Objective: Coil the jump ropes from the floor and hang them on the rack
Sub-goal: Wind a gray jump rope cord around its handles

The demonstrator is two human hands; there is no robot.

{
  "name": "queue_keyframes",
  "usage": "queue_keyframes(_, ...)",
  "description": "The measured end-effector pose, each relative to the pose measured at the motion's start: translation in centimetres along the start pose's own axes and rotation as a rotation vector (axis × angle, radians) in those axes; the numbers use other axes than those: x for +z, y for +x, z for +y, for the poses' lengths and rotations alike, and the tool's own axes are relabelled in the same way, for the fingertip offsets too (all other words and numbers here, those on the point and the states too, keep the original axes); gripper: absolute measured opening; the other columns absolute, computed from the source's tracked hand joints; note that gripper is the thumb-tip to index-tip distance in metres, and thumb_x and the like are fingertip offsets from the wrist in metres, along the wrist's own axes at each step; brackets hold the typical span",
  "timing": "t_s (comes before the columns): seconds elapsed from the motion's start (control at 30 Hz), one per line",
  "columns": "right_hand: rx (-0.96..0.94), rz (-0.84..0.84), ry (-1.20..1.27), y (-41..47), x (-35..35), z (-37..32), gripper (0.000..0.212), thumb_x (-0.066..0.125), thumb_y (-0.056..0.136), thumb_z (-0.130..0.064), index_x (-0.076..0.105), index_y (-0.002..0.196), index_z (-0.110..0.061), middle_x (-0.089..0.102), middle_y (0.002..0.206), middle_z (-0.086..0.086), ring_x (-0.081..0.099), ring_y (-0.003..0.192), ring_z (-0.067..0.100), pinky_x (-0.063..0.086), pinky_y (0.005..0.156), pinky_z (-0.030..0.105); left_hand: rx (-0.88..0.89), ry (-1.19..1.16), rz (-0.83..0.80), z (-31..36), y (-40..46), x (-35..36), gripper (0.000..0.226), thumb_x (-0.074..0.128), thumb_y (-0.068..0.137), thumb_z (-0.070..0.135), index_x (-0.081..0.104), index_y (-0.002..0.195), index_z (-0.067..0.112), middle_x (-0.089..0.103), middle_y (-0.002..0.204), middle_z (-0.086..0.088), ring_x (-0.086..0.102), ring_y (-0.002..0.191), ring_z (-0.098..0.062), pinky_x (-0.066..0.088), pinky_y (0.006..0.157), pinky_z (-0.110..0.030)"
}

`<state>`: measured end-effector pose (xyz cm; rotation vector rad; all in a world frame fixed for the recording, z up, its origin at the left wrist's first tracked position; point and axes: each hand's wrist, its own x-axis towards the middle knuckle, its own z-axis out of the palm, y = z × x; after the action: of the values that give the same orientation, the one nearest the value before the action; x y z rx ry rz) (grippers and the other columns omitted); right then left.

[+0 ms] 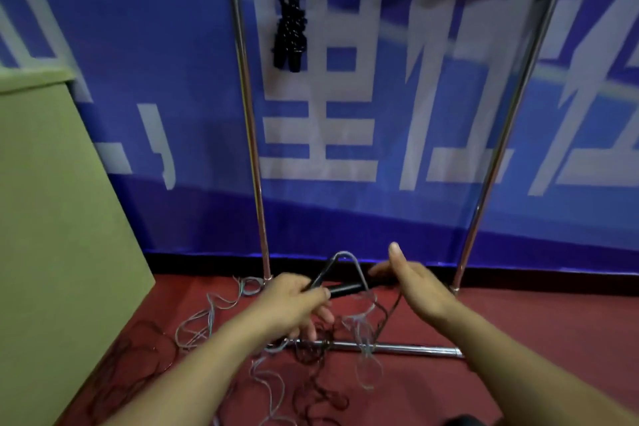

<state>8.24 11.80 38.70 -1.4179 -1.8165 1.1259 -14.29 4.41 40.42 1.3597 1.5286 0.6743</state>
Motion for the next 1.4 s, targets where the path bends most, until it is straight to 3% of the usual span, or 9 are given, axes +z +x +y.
queue_keyframes(0.2, 0.128, 0.063, 0.146, 1.0, 2.7, 0.3, 0.058, 0.03, 0.096, -0.064, 0.073, 0.098, -0.025, 0.069, 0.101, -0.008, 0.061, 0.089, 0.004, 0.045, 0.081, 0.03, -0.033, -0.034, 0.101, 0.3, 1.5, -0.2, 0.015, 0.054, 0.096, 0.016, 0.063, 0.086, 0.008, 0.076, 0.082, -0.007, 0.059, 0.045, -0.014, 0.035, 0.04, -0.019)
queue_keyframes(0.43, -0.15, 0.02, -0.082, -0.5, 4.1, -1.5, 0.064, 0.025, 0.097, -0.066, 0.075, 0.093, -0.026, 0.067, 0.099, -0.001, 0.057, 0.098, 0.009, 0.038, 0.084, 0.023, 0.082, 0.669, 0.012, 0.4, 1.3, 1.5, 0.026, 0.058, 0.092, 0.045, 0.06, 0.115, 0.033, 0.068, 0.096, 0.005, 0.064, 0.088, -0.017, 0.052, 0.078, -0.031)
queue_keyframes(0.6, -0.248, -0.091, -0.129, -0.8, 4.7, -1.4, 0.026, 0.052, 0.096, -0.048, 0.068, 0.085, -0.031, 0.064, 0.081, -0.008, 0.056, 0.074, 0.001, 0.042, 0.069, 0.022, 0.003, 0.694, 0.024, 1.6, -0.8, 0.3, 0.036, 0.059, 0.09, 0.057, 0.058, 0.123, 0.041, 0.068, 0.099, 0.009, 0.063, 0.087, -0.013, 0.049, 0.077, -0.029)
queue_keyframes(0.77, -0.249, -0.042, 0.046, -2.3, 5.0, -2.6, 0.034, 0.053, 0.098, -0.038, 0.059, 0.066, -0.032, 0.053, 0.054, -0.009, 0.046, 0.054, 0.004, 0.038, 0.056, 0.024, -0.021, 0.759, 0.179, 3.4, -3.2, -1.3, 0.046, 0.07, 0.078, 0.063, 0.062, 0.117, 0.039, 0.069, 0.105, 0.011, 0.064, 0.092, -0.011, 0.049, 0.077, -0.027)
queue_keyframes(0.9, -0.151, 0.185, 0.098, -3.4, 5.1, -2.8, 0.047, 0.05, 0.098, -0.044, 0.045, 0.06, -0.017, 0.046, 0.053, -0.003, 0.044, 0.054, 0.016, 0.039, 0.055, 0.035, 0.066, 0.367, 0.399, 3.9, -5.5, -2.0, 0.044, 0.08, 0.078, 0.046, 0.063, 0.117, 0.035, 0.064, 0.101, 0.009, 0.061, 0.082, -0.004, 0.048, 0.07, -0.015)
queue_keyframes(1.0, -0.017, 0.302, 0.314, -3.4, 4.8, -3.3, 0.049, 0.049, 0.098, -0.045, 0.041, 0.058, -0.018, 0.044, 0.052, 0.005, 0.042, 0.049, 0.021, 0.04, 0.051, 0.041, 0.029, -0.341, 0.665, 4.3, -6.1, -1.2, 0.069, 0.08, 0.082, 0.034, 0.043, 0.14, 0.03, 0.053, 0.125, -0.002, 0.062, 0.104, -0.019, 0.06, 0.082, -0.04)
queue_keyframes(1.13, -0.008, 0.276, 0.502, -3.1, 4.2, -7.0, 0.044, 0.049, 0.101, -0.038, 0.04, 0.064, -0.016, 0.036, 0.053, 0.002, 0.033, 0.046, 0.017, 0.032, 0.049, 0.034, -0.18, -0.706, 0.18, 4.3, -6.8, 1.6, 0.076, 0.074, 0.075, 0.049, 0.044, 0.138, 0.021, 0.052, 0.135, -0.013, 0.048, 0.131, -0.032, 0.05, 0.099, -0.051)
queue_keyframes(1.23, -0.024, 0.132, 0.446, -2.6, 6.3, -8.1, 0.044, 0.052, 0.1, -0.04, 0.052, 0.07, -0.008, 0.042, 0.052, 0.004, 0.038, 0.043, 0.016, 0.035, 0.051, 0.033, -0.086, -0.735, 0.182, 3.3, -5.0, 3.2, 0.035, 0.063, 0.087, 0.05, 0.062, 0.107, 0.022, 0.069, 0.103, 0.009, 0.062, 0.107, -0.01, 0.046, 0.093, -0.036)
queue_keyframes(1.4, 0.034, -0.109, 0.588, -1.9, 10.0, -9.1, 0.037, 0.046, 0.103, -0.031, 0.066, 0.083, -0.008, 0.055, 0.069, 0.01, 0.038, 0.047, 0.01, 0.031, 0.05, 0.03, 0.062, -1.044, 0.508, 2.8, -0.5, 0.0, 0.026, 0.049, 0.103, 0.029, 0.065, 0.101, 0.009, 0.074, 0.098, -0.01, 0.068, 0.072, -0.016, 0.053, 0.069, -0.032)
